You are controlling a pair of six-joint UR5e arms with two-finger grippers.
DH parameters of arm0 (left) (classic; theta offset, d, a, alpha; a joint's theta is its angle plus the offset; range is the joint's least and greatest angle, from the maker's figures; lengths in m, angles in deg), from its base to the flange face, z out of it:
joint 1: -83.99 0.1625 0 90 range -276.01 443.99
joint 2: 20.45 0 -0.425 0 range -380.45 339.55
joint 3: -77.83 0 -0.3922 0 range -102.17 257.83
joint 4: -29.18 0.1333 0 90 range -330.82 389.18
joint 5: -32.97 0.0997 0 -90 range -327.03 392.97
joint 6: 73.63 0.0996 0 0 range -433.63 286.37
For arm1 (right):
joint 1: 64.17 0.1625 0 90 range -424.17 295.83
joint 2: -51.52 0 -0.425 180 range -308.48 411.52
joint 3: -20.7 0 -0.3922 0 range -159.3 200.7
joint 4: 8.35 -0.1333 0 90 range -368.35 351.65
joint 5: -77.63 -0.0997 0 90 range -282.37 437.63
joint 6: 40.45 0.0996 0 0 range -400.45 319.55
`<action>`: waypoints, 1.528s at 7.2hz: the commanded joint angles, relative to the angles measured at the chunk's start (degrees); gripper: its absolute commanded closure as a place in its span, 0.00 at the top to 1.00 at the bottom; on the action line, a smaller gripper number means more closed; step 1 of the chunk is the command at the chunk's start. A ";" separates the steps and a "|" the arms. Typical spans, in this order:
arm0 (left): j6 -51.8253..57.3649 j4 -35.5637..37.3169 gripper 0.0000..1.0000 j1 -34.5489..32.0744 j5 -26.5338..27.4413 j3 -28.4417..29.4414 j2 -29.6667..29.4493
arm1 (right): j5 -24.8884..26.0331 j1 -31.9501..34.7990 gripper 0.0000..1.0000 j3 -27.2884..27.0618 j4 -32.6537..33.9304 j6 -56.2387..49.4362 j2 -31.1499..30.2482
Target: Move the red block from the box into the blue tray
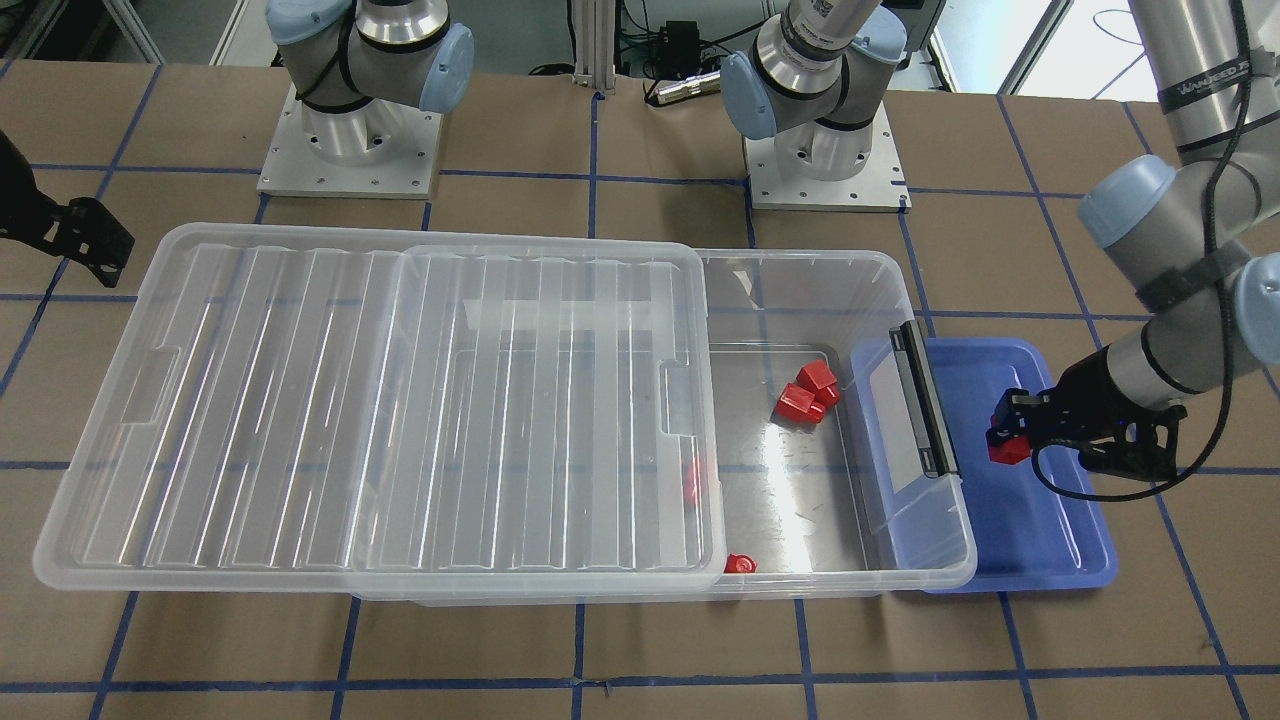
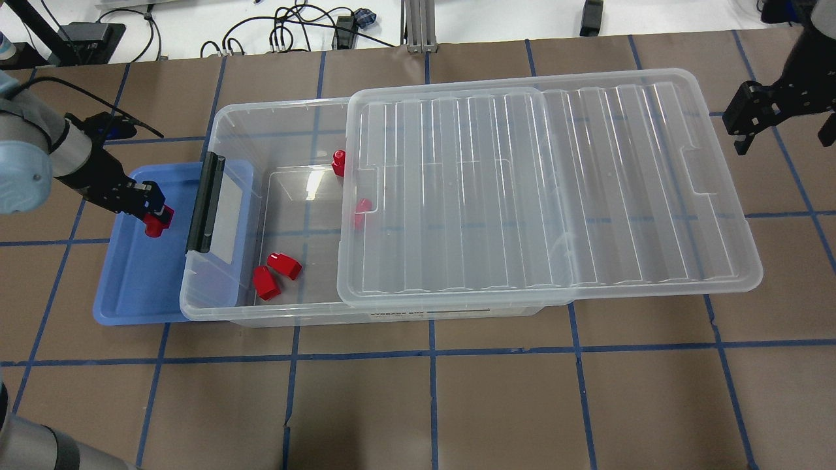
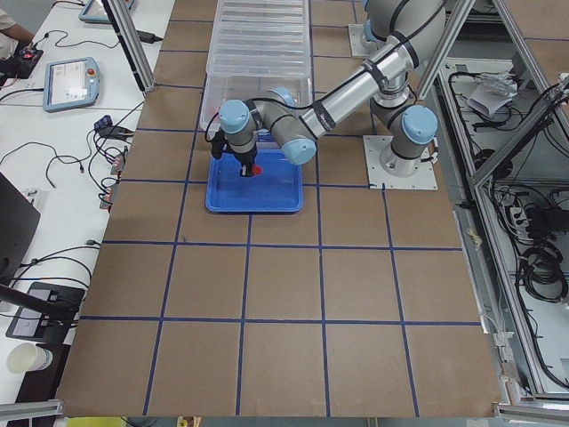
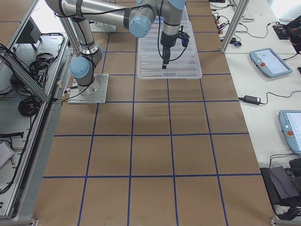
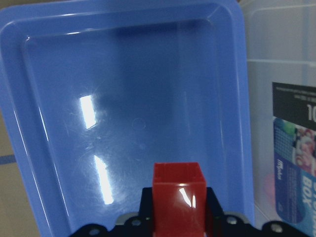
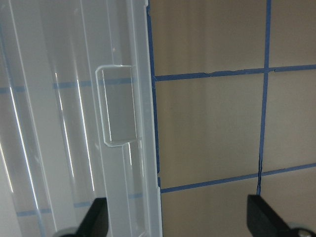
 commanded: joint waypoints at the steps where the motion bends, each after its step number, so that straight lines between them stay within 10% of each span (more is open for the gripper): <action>1: -0.01 6.80 0.13 0.44 0.03 -3.39 -1.37 | 0.00 0.01 1.00 -0.56 -0.01 -0.24 0.28; 2: -0.62 7.35 0.99 0.35 0.38 -2.95 -1.12 | 0.00 -0.08 1.00 -1.61 1.21 -0.24 0.11; 7: -8.84 -26.68 1.00 -7.52 0.73 16.78 8.63 | 0.00 -0.34 1.00 -2.41 4.12 -0.77 0.37; 11: -27.25 -27.45 1.00 -30.13 8.91 20.26 16.07 | 0.00 -4.19 1.00 -3.02 7.10 -2.95 4.58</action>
